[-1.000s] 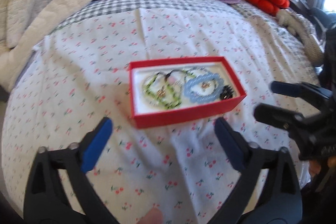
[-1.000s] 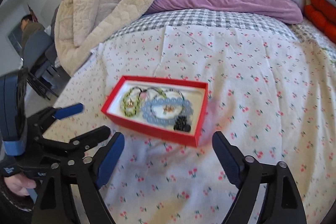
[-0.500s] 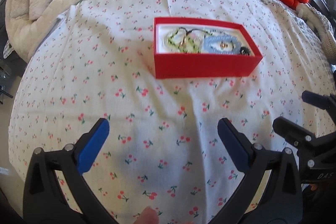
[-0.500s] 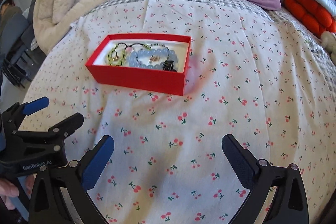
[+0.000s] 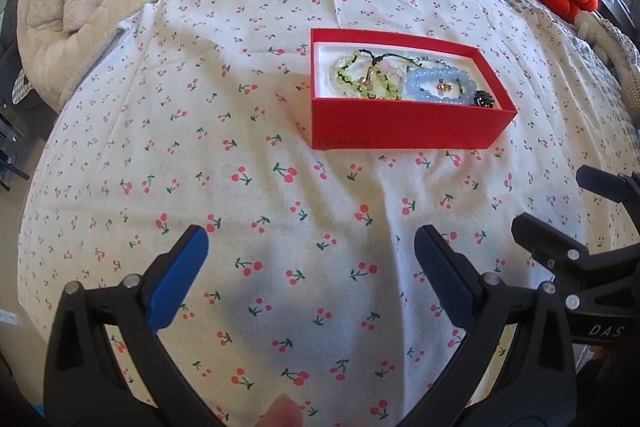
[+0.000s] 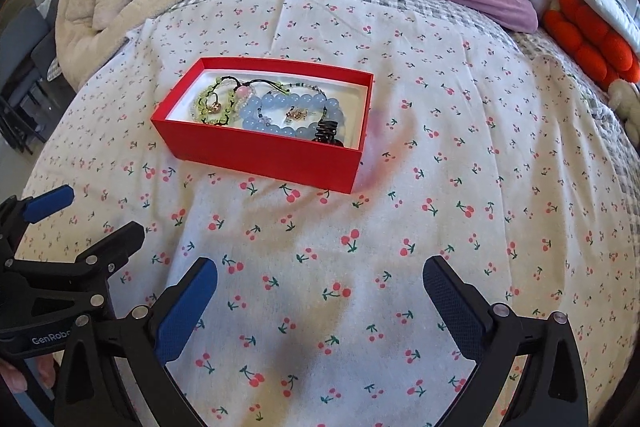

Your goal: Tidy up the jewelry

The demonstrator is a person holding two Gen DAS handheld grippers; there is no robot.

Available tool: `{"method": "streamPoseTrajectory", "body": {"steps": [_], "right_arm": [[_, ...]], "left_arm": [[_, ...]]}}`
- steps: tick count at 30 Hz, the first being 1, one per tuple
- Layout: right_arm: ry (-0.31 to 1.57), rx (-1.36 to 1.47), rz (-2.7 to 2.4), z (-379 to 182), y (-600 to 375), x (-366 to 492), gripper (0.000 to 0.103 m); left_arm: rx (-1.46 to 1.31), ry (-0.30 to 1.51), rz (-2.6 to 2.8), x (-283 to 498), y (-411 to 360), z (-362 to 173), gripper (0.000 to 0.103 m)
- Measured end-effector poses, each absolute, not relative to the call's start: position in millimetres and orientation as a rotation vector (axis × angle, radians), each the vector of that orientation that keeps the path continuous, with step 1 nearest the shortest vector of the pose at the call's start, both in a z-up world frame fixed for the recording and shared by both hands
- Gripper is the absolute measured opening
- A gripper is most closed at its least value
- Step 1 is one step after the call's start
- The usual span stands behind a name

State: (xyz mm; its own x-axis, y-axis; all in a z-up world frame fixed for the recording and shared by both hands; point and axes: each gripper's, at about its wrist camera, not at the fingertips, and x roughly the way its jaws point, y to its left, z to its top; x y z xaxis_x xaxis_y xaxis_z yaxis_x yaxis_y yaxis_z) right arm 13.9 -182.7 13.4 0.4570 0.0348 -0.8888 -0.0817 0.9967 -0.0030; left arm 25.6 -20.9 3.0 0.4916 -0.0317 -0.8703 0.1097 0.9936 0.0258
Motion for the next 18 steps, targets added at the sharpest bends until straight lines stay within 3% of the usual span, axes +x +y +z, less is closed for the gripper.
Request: {"method": "streamPoseTrajectory", "body": {"steps": [18], "right_arm": [[1.096, -0.049, 0.063, 12.3, -182.7, 15.9, 0.103]], "left_arm": [[0.098, 1.054, -0.081, 25.9, -22.0, 2.5, 0.102]]}}
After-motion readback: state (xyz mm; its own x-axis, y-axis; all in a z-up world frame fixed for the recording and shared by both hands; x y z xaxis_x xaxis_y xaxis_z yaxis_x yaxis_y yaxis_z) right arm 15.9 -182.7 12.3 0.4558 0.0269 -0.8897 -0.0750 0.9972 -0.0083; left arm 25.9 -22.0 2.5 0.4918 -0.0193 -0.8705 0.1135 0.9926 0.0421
